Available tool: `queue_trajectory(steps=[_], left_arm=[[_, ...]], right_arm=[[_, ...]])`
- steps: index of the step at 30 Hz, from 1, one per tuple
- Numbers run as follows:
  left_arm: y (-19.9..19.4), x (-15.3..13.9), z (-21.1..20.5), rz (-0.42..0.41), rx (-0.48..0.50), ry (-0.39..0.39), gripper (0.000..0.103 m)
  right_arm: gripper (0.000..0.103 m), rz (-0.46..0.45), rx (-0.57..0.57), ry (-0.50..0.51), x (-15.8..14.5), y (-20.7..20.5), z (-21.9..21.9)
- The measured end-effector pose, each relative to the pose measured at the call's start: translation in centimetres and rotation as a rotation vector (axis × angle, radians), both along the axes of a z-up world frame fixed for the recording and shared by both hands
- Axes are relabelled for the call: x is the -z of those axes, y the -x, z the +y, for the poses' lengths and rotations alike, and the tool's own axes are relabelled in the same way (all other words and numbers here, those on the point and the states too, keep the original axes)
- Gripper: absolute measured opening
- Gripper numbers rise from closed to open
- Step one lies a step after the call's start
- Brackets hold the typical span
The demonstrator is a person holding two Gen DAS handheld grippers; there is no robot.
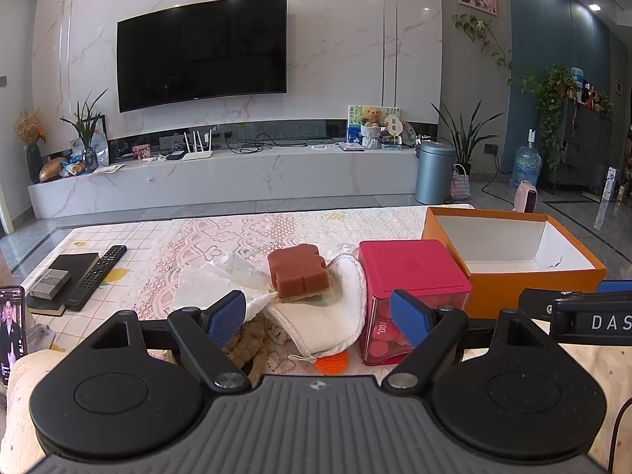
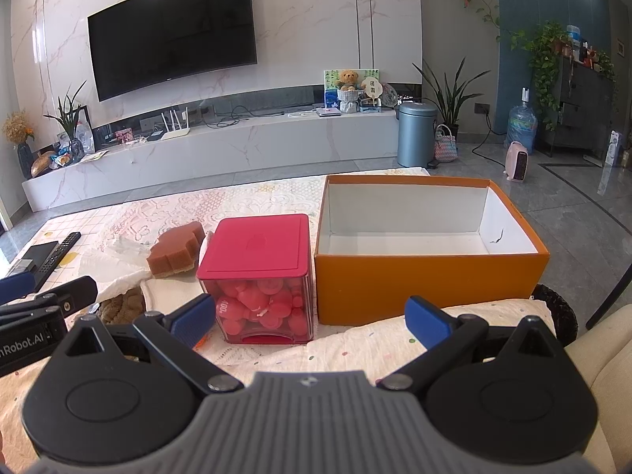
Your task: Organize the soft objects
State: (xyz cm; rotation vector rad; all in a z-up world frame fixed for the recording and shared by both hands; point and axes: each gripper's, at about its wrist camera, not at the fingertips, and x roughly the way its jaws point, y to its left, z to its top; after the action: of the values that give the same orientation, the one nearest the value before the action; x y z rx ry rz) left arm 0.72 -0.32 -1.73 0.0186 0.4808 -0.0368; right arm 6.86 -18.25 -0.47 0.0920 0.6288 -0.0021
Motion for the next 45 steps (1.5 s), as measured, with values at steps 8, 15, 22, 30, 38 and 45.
queue_trajectory(steps=[8,15,22,30,38,45], left_arm=[[-0.2,0.1,-0.2,0.007,0.004,-0.001,0.097],[-0.3,0.0,-0.3,0.012,0.007,-0.001,0.097],[-0.3,0.1,-0.4,0.013,0.007,-0.001,0.097],[-0.3,0.2,-0.4,0.017,0.006,0.004,0.097],[-0.6,0.3,0.6,0.038,-0.001,0.015,0.097],[-1.3,0.9,2.5,0.074,0.000,0.006,0.084]], right_arm=[[0.100,0.004,0.001,-0.001,-0.2,-0.1,0.0],[0.100,0.004,0.002,-0.002,-0.2,-0.1,0.0],[0.100,0.006,0.002,-0.002,-0.3,-0.2,0.0],[0.100,0.007,-0.007,0.006,-0.3,-0.3,0.3],[0.100,0.010,-0.023,0.028,-0.2,-0.6,1.1],[0.086,0.009,-0.098,0.057,0.5,-1.6,3.1]])
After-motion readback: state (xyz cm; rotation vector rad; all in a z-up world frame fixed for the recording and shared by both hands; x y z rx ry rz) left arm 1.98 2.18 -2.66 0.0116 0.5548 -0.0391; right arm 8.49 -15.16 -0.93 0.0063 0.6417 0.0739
